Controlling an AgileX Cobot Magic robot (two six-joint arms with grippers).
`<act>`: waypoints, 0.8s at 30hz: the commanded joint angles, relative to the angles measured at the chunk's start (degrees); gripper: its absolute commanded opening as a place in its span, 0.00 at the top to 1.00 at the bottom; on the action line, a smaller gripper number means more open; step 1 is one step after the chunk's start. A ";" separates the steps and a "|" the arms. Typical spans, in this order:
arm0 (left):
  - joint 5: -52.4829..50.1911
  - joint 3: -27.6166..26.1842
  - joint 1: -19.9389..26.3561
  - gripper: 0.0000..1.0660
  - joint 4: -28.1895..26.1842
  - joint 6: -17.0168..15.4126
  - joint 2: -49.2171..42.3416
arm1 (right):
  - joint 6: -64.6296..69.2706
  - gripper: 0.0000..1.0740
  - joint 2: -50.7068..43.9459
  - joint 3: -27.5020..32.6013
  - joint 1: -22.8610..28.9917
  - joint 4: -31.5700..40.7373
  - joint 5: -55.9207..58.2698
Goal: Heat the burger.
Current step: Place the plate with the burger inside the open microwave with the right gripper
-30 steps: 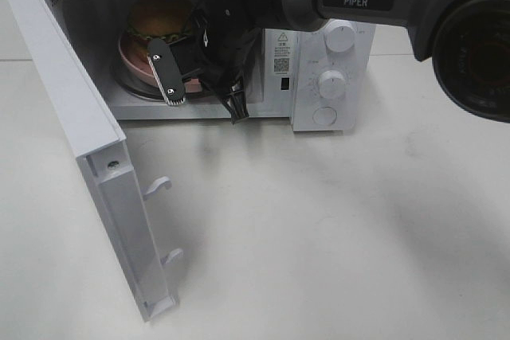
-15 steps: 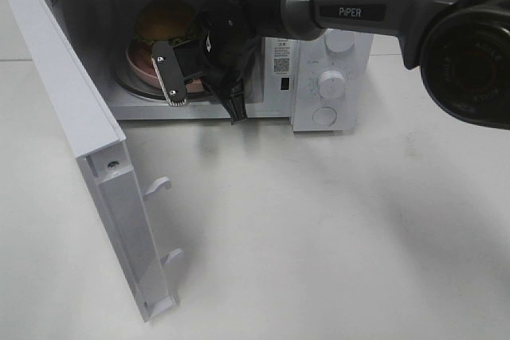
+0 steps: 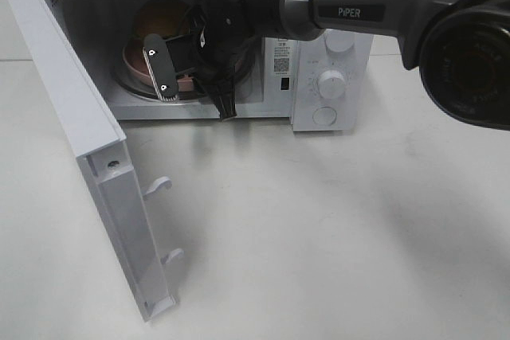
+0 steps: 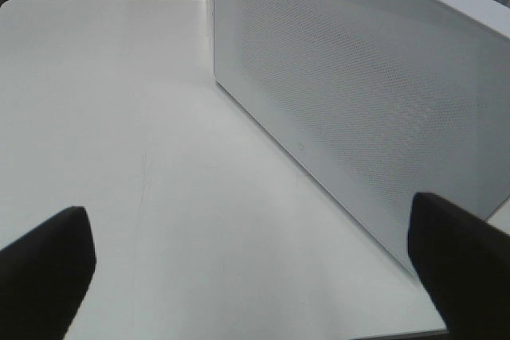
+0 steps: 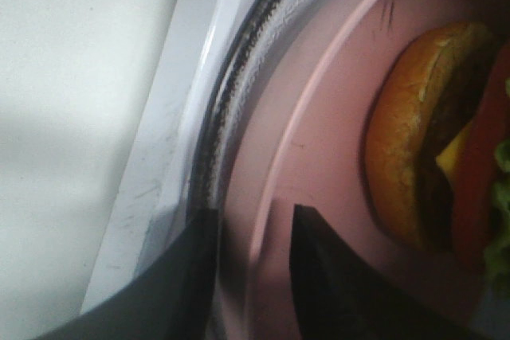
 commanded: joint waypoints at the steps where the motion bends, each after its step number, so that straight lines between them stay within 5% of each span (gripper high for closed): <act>1: -0.34 0.00 -0.06 0.06 -0.06 -0.23 -0.92 | 0.06 0.68 -0.11 -0.52 0.40 0.74 0.46; 11: -0.34 0.00 -0.06 0.06 -0.06 -0.23 -0.92 | 0.06 0.58 -3.61 4.35 0.34 4.24 0.86; 18: -0.34 0.00 -0.06 0.06 -0.06 -0.23 -0.92 | 0.06 0.38 -10.83 15.58 0.29 5.16 -2.41; 24: -0.34 0.00 -0.06 0.06 -0.06 -0.23 -0.92 | 0.06 0.37 -15.58 22.52 -0.34 4.98 -4.47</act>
